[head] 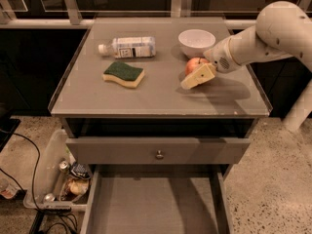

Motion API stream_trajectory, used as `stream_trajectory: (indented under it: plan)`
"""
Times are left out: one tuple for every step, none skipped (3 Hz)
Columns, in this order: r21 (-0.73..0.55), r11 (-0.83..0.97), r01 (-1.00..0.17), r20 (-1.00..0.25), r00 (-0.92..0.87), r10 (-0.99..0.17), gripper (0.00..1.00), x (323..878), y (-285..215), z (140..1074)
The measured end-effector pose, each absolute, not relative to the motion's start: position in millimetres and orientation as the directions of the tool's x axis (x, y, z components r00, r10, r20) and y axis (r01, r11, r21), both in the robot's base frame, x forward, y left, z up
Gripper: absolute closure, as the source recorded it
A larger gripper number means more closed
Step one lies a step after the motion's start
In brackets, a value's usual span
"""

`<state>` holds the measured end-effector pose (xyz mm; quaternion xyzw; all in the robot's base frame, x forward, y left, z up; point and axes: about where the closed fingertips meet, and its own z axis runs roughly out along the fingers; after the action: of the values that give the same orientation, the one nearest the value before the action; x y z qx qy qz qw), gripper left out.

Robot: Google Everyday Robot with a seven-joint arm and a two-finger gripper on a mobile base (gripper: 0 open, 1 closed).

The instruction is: Place apple into middle drawer

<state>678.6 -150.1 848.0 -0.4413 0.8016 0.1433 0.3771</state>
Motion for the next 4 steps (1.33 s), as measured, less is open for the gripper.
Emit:
stream_trajectory:
  plan:
    - [-0.103,0.569,-0.816,-0.731,-0.326,-0.599,0.37,678.6,-150.0,847.9]
    - [-0.103,0.569,-0.816,-0.731,-0.326,-0.599,0.61,678.6,-150.0,847.9]
    - [-0.102,0.566,-0.818,-0.729,-0.325,-0.602,0.84,678.6,-149.0,847.5]
    - [-0.087,0.556,-0.826,-0.732,-0.326,-0.598,1.00,673.7,-151.4,852.0]
